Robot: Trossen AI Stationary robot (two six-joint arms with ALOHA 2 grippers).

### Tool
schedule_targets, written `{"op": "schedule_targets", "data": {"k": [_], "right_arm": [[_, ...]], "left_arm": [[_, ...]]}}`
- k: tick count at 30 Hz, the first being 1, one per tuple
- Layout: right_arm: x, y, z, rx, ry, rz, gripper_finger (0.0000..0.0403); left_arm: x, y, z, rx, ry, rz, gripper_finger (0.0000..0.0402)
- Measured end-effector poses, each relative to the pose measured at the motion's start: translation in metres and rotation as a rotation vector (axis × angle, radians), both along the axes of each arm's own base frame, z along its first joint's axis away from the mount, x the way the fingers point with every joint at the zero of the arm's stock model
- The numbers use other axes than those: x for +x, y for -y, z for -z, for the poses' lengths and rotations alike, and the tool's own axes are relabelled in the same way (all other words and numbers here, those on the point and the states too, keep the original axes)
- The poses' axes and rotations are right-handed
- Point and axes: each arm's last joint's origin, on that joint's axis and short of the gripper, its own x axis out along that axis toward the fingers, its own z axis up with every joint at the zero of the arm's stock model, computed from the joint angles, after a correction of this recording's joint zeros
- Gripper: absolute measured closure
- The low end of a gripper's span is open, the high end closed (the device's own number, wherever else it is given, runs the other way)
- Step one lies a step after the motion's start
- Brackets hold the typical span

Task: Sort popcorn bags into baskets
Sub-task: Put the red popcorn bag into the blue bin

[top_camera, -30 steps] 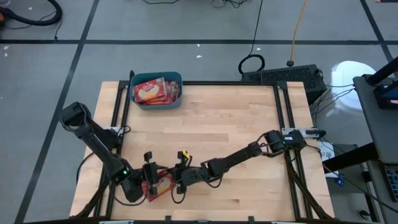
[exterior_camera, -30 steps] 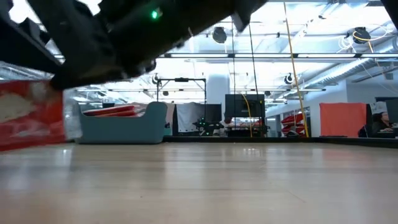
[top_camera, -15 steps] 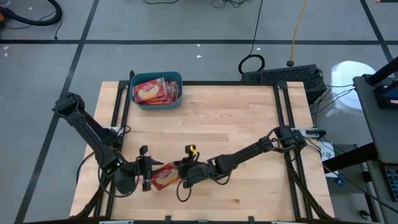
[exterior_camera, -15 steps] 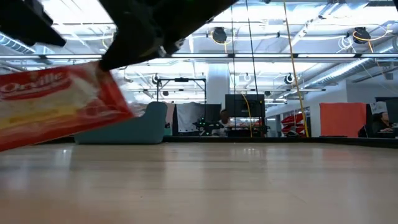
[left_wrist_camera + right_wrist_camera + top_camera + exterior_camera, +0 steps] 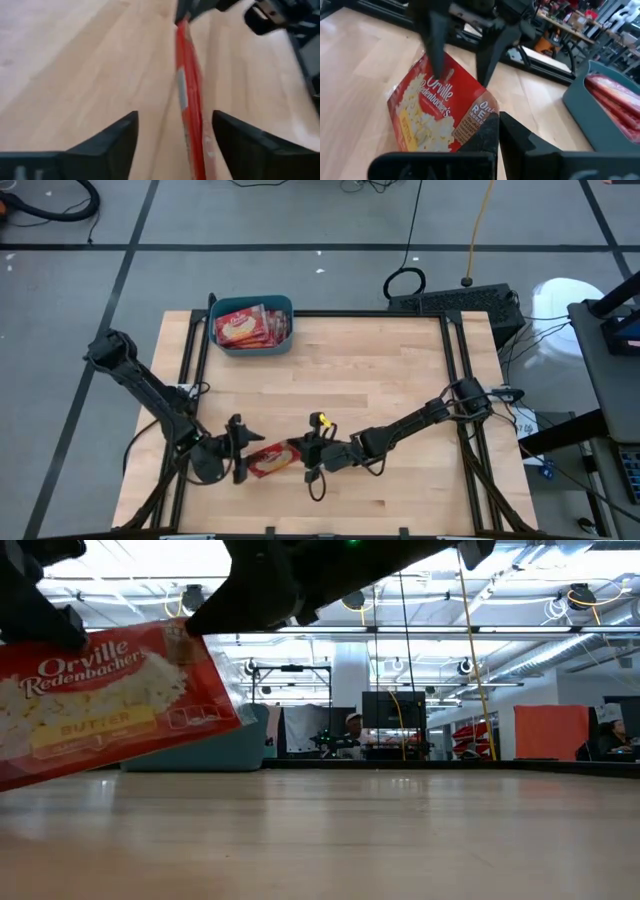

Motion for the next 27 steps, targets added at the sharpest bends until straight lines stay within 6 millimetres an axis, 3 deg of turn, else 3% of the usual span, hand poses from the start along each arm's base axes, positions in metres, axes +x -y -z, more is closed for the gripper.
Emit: {"op": "schedule_targets", "data": {"k": [5,10,15,23,27], "right_arm": [[0.000,0.000,0.000,-0.006,0.004,-0.003,0.0403],[0.000,0.000,-0.001,-0.022,0.007,-0.009,0.0403],[-0.001,-0.001,-0.001,-0.044,0.006,0.011,0.0403],[-0.002,-0.002,-0.002,-0.120,0.009,0.058,0.0401],[-0.009,-0.012,-0.012,-0.198,0.044,0.122,0.0377]], "left_arm": [[0.005,-0.004,0.009,-0.094,0.056,0.103,0.0103],[0.008,-0.015,0.016,-0.135,0.048,0.083,0.0118],[0.015,-0.022,0.017,-0.177,0.017,0.097,0.0193],[0.017,-0.023,0.015,-0.087,0.033,0.173,0.0365],[0.019,-0.022,0.011,-0.049,0.077,0.208,0.0380]]}}
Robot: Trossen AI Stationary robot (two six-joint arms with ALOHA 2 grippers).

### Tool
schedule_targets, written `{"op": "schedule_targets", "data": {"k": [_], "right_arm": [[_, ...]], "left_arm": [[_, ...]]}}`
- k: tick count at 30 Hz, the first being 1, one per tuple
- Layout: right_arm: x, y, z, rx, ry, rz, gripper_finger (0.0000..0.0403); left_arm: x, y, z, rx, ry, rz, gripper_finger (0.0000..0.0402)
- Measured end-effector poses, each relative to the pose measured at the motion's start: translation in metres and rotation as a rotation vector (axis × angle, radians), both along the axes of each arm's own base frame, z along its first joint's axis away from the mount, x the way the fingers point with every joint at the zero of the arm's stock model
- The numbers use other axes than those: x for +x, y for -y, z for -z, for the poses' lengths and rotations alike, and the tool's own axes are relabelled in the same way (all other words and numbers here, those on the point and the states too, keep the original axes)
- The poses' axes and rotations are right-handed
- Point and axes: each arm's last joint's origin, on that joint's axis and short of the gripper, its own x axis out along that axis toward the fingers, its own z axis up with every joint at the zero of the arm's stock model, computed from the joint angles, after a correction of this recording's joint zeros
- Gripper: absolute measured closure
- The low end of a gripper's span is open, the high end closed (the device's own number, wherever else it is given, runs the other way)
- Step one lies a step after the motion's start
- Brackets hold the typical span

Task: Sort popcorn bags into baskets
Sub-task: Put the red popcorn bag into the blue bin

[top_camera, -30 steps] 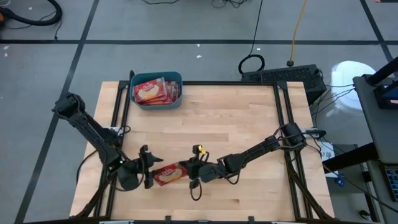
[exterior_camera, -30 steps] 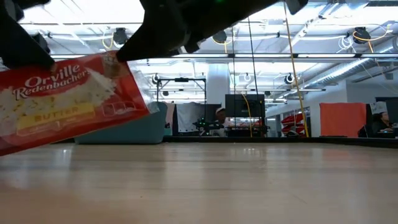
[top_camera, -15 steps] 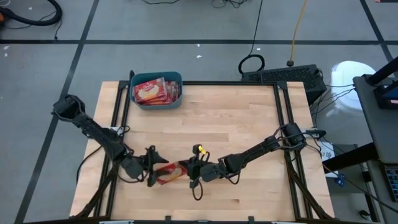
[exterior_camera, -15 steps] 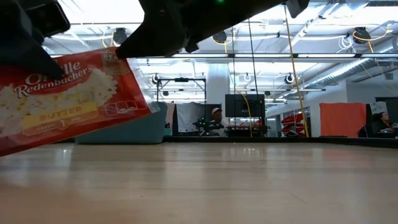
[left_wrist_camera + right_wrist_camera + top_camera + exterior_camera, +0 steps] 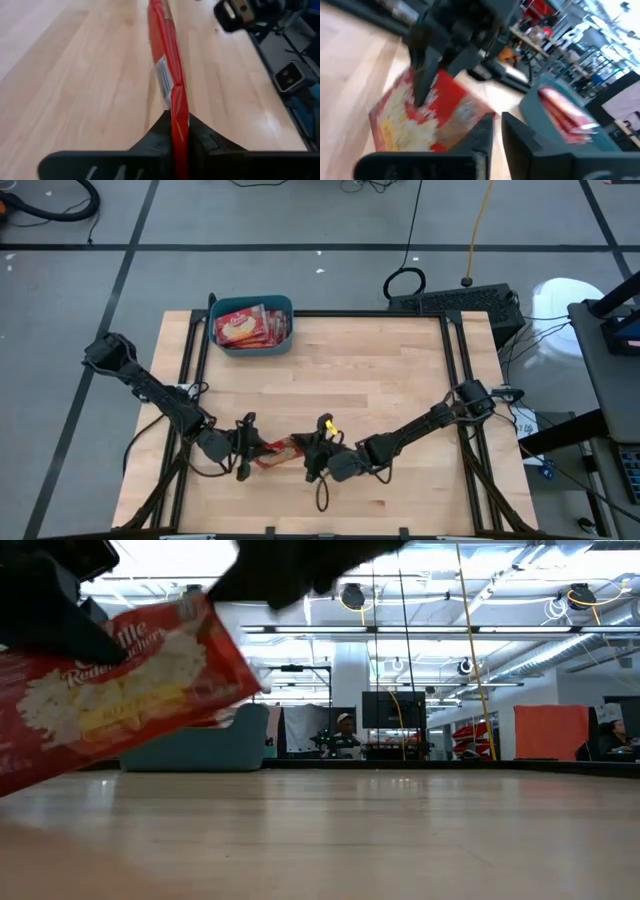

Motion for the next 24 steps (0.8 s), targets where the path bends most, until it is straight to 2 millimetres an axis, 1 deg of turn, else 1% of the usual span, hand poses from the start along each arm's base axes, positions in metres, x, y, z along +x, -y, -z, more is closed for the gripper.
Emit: {"op": "schedule_targets", "data": {"k": [3,6,9,12,17,19,21,24], "right_arm": [[-0.010,-0.007,-0.019,-0.008,0.032,0.027,0.0348],[-0.023,-0.014,-0.036,0.022,0.042,0.046,0.0320],[-0.035,-0.018,-0.047,0.122,0.040,0.048,0.0294],[-0.043,-0.020,-0.053,0.259,0.051,0.044,0.0270],[-0.042,-0.019,-0.047,0.465,0.000,-0.045,0.0227],[-0.042,-0.014,-0.041,0.542,-0.021,-0.063,0.0208],[-0.041,-0.008,-0.034,0.566,-0.032,-0.044,0.0189],[-0.041,0.004,-0.023,0.582,-0.029,-0.016,0.0162]], "left_arm": [[0.001,0.001,-0.002,0.029,0.028,0.035,0.0358],[0.001,0.001,-0.003,0.057,0.035,0.053,0.0351],[0.001,0.001,-0.003,0.096,0.045,0.074,0.0363],[0.003,0.001,-0.005,0.131,0.076,0.094,0.0382],[0.009,-0.003,-0.009,0.191,0.106,0.094,0.0384],[0.012,-0.004,-0.012,0.220,0.110,0.097,0.0375],[0.015,-0.005,-0.015,0.269,0.100,0.109,0.0364],[0.019,-0.004,-0.021,0.347,0.089,0.143,0.0360]]}}
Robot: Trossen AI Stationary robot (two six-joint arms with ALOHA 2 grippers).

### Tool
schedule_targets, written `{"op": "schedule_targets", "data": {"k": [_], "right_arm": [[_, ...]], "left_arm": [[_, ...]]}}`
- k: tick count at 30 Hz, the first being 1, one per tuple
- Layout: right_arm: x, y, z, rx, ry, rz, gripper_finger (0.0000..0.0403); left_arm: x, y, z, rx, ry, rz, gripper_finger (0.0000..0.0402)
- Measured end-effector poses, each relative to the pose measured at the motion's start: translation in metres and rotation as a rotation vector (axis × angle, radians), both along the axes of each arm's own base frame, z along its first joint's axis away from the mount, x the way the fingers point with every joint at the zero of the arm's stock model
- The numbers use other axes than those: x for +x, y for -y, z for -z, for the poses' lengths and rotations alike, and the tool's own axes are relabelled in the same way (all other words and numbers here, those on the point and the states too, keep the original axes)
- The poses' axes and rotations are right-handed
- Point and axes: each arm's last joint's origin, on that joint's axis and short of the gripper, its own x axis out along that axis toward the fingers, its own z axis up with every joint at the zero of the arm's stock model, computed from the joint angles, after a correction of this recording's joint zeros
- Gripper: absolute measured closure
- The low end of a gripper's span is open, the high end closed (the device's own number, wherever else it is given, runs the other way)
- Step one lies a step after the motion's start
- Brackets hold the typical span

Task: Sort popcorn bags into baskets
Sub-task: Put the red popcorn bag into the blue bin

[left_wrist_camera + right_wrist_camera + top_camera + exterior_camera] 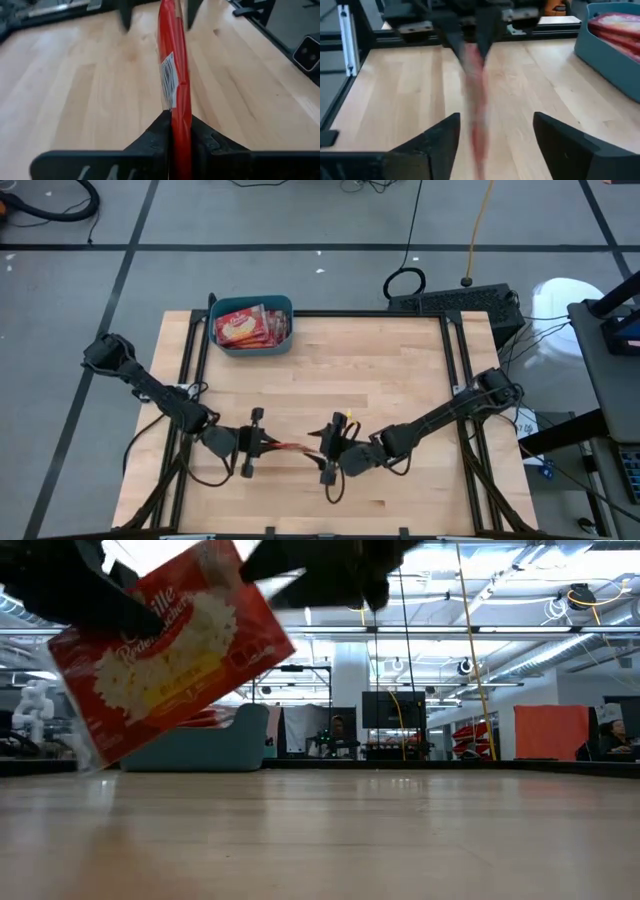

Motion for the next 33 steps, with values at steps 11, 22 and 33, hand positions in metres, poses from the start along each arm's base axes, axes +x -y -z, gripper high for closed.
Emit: {"op": "schedule_targets", "data": {"k": [11,22,33], "right_arm": [[-0.013,0.035,0.058,0.080,0.172,-0.114,0.0149],[0.011,0.049,0.078,0.070,0.260,-0.104,0.0203],[0.014,0.050,0.077,0.034,0.245,-0.112,0.0377]], "left_arm": [[0.010,-0.011,-0.004,0.009,0.008,-0.025,0.0367],[0.017,-0.025,-0.004,-0.070,-0.011,-0.068,0.0380],[0.018,-0.026,-0.004,-0.082,-0.013,-0.079,0.0343]]}}
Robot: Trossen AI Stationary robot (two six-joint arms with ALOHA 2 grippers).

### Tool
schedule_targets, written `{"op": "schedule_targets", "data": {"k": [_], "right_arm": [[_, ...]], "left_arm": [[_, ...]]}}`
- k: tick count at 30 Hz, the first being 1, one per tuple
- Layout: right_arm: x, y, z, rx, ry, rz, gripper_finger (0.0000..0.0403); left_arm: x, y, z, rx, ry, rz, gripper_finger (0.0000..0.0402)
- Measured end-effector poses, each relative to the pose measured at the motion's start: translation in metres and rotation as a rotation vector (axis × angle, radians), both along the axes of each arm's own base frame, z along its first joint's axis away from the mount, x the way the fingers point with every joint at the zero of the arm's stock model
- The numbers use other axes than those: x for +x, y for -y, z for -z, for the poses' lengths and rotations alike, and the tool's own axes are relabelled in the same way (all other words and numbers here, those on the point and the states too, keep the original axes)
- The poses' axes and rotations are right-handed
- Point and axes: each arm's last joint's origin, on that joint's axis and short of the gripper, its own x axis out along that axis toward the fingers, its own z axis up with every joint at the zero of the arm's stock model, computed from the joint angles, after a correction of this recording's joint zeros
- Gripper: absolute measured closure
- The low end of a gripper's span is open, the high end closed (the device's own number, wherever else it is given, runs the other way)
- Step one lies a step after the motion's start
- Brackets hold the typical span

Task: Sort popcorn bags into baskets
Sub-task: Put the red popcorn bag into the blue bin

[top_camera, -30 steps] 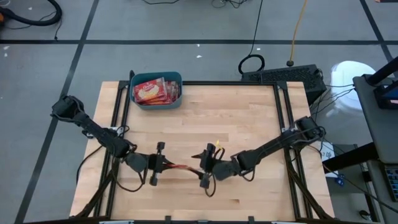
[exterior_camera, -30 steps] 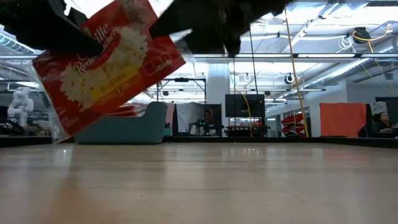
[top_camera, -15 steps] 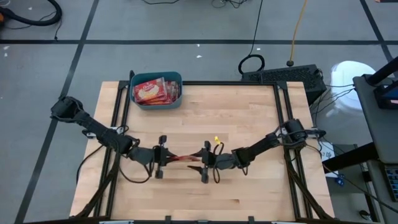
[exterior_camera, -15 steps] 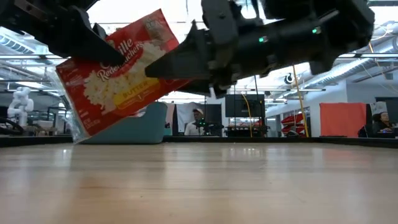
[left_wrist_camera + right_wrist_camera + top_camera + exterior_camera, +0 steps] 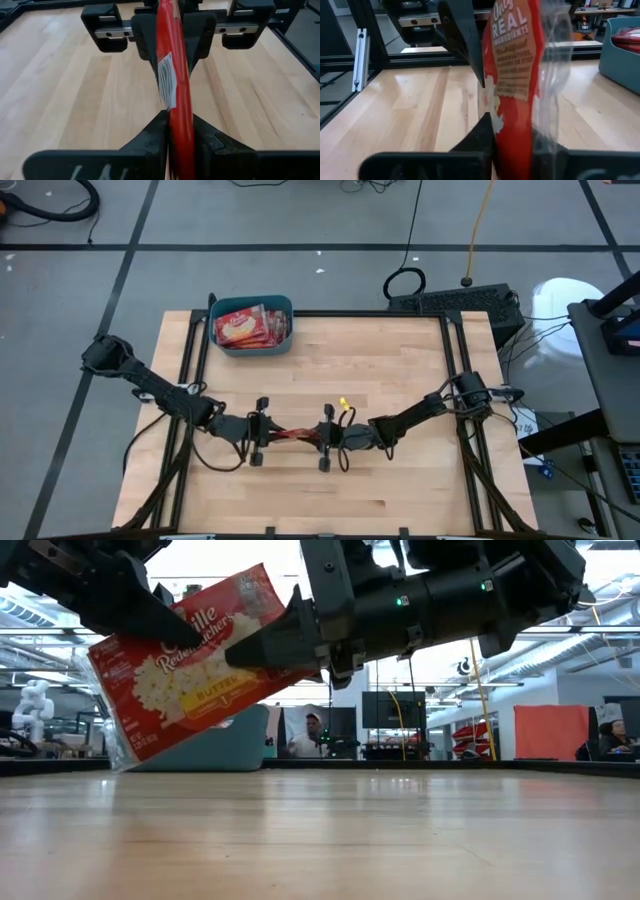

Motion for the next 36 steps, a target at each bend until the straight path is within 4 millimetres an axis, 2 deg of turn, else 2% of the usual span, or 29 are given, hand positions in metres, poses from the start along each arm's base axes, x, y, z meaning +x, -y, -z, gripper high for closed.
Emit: {"op": "schedule_targets", "data": {"k": [3,7,10,13,18,25,28,32,36], "right_arm": [[0.000,0.000,0.000,-0.006,-0.002,-0.001,0.0388],[-0.001,0.000,0.000,-0.012,-0.018,-0.001,0.0364],[-0.001,-0.001,-0.001,-0.022,-0.010,-0.008,0.0362],[-0.001,-0.001,0.000,-0.037,-0.021,-0.010,0.0377],[-0.002,-0.001,-0.007,-0.040,-0.005,-0.011,0.0389],[-0.010,0.002,-0.037,-0.068,0.075,-0.016,0.0376],[-0.021,0.013,-0.051,-0.092,0.155,0.002,0.0383],[-0.041,0.040,-0.067,-0.068,0.318,0.068,0.0387],[-0.052,0.060,-0.064,-0.024,0.414,0.052,0.0382]], "left_arm": [[0.000,0.000,0.000,-0.018,0.001,-0.010,0.0341],[-0.002,0.001,-0.002,-0.009,0.006,-0.001,0.0340],[-0.007,0.004,-0.011,0.015,0.049,0.022,0.0339],[-0.015,0.006,-0.023,0.019,0.103,0.000,0.0332],[-0.032,0.009,-0.039,0.024,0.170,-0.049,0.0290],[-0.049,0.015,-0.056,0.021,0.274,-0.109,0.0229],[-0.054,0.014,-0.069,0.065,0.361,-0.138,0.0211],[-0.060,0.009,-0.093,0.095,0.514,-0.195,0.0194],[-0.066,-0.004,-0.118,0.051,0.651,-0.294,0.0193]]}}
